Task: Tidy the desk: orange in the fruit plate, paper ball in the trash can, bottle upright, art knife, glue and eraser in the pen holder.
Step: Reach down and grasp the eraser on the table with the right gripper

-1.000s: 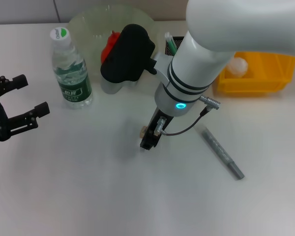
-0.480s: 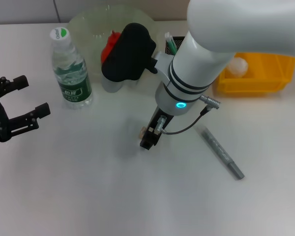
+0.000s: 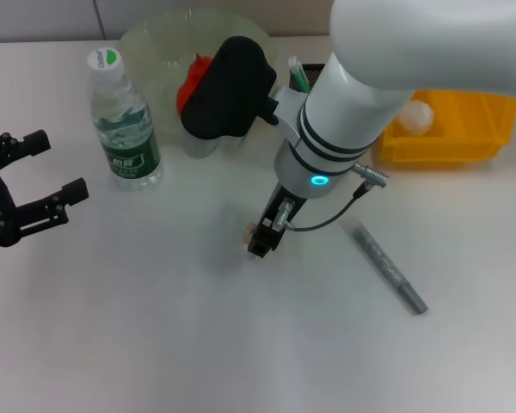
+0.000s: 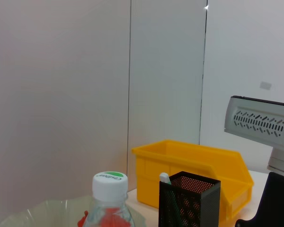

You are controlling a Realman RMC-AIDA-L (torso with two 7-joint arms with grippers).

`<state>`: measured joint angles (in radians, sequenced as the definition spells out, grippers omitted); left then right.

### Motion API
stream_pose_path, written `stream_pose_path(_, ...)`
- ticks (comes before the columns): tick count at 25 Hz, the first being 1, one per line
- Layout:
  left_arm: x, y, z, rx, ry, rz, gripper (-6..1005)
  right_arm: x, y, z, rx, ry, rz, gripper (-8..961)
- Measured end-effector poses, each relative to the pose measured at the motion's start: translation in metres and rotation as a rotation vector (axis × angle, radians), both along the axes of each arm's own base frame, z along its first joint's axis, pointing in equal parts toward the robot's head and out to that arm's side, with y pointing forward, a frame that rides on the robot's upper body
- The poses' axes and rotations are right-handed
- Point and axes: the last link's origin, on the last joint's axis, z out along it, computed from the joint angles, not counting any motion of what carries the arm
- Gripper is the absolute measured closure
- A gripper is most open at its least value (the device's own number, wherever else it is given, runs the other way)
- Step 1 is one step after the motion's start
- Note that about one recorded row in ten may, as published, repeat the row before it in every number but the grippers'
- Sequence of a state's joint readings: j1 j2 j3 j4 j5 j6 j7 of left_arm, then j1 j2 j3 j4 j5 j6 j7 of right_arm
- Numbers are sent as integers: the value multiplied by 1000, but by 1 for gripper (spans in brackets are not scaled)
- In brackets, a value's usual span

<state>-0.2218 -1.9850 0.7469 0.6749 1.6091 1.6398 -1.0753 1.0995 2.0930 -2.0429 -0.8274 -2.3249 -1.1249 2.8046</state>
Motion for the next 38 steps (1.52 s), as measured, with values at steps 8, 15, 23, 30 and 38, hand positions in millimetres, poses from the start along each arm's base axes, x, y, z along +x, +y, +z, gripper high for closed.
stream_pose_path(8, 1, 1, 0, 0, 0, -4, 139, 1, 1, -1, 3, 6, 0, 435)
stream_pose_path(15, 1, 2, 0, 0, 0, -5, 139, 3, 1, -1, 2, 3, -3, 472)
stream_pose_path(23, 1, 2, 0, 0, 0, -5, 139, 4, -1, -3, -7, 22, -13, 614)
stream_pose_path(30, 1, 0, 0, -2, 1, -2, 139, 4, -2, -3, -13, 27, -24, 742)
stream_pose_path(38, -1, -2, 0, -4, -1, 1, 139, 2, -3, -2, -17, 23, -24, 766)
